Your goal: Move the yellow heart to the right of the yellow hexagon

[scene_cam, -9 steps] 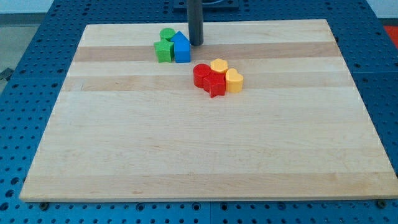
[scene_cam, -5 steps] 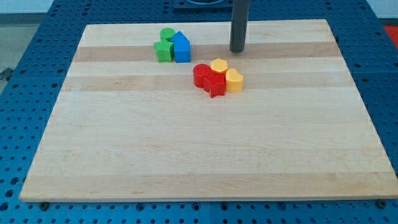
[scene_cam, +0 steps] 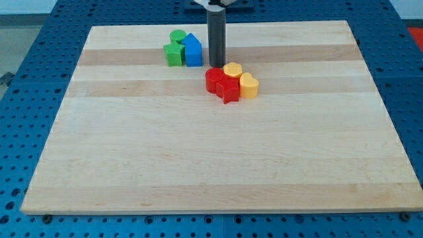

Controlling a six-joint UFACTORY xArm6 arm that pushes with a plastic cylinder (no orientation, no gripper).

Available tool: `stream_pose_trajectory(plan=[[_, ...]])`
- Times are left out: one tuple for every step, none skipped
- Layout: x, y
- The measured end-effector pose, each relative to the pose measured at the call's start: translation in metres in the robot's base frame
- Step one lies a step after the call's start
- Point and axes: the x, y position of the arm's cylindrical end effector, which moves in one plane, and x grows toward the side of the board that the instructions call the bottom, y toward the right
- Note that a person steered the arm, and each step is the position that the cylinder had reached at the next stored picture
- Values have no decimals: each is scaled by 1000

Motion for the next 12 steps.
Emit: stream_pose_trajectory(plan=[[13, 23], [30, 51], [52, 82], [72, 96], [82, 96], [82, 100], [82, 101], [81, 101], [66, 101], [48, 88], [47, 64], [57, 55]])
